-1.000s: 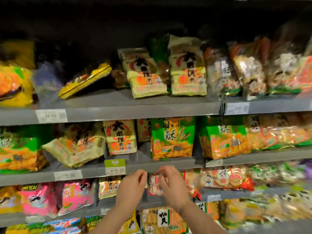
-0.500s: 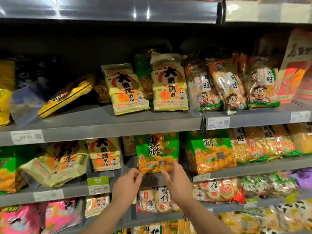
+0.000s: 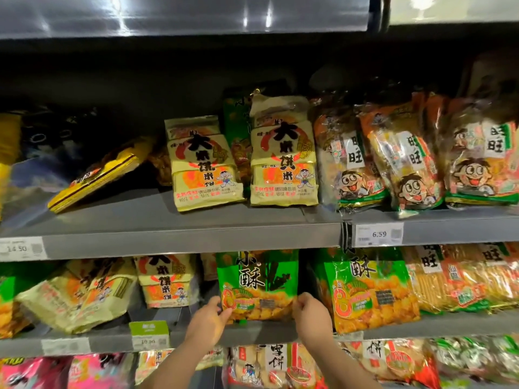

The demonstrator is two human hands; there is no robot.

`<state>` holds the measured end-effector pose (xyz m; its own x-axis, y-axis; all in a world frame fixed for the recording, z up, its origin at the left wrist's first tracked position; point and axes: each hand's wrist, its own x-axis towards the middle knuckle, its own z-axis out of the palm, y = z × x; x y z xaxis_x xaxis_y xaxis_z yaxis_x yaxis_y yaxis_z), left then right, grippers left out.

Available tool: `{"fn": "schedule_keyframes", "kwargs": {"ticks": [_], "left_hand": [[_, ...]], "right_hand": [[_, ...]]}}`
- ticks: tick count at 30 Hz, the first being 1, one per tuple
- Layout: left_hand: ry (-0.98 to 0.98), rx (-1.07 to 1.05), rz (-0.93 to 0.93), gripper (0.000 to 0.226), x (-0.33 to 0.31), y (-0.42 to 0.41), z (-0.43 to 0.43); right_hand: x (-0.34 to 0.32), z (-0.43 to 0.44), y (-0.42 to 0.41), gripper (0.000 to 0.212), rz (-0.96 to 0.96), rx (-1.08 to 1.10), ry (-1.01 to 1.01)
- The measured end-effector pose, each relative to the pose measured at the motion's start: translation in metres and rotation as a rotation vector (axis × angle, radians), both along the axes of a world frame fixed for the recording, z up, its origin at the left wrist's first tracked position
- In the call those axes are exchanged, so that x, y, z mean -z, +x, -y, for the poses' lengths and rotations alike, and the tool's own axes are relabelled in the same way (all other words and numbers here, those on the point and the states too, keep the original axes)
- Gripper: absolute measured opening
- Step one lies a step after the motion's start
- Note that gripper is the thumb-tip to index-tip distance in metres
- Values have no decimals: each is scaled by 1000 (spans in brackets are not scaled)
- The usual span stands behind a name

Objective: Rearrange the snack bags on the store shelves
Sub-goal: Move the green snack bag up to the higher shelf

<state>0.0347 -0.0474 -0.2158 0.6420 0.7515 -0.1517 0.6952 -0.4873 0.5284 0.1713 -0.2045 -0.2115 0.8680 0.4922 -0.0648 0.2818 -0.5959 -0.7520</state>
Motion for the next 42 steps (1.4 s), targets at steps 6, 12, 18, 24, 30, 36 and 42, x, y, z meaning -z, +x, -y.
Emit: {"fn": "schedule_keyframes", "kwargs": {"ticks": [6,12,18,24,30,36,42], "left_hand": [[-30,-59,75,41,-3,-4,8],[-122,-45,103,52,-7,-18,16],[-411,12,254,69,-15,-65,41],[-608,65,208,129,-25,-113,68],[-648,139,277,95,-43,-140,84],[-503,261,311,22,-54,-160,97],[-286,347,347,10,-66,-171,102]], "right_hand": [[-6,7,-38,33,94,27,237],[-32,9,-78,27,231,84,386],[-58,32,-113,29,266,161,468],[-60,59,-166,30,263,181,436],[-78,84,-201,31,241,234,526],[-93,101,-216,33,223,268,575],[-102,107,-236,34,303,265,624]]}}
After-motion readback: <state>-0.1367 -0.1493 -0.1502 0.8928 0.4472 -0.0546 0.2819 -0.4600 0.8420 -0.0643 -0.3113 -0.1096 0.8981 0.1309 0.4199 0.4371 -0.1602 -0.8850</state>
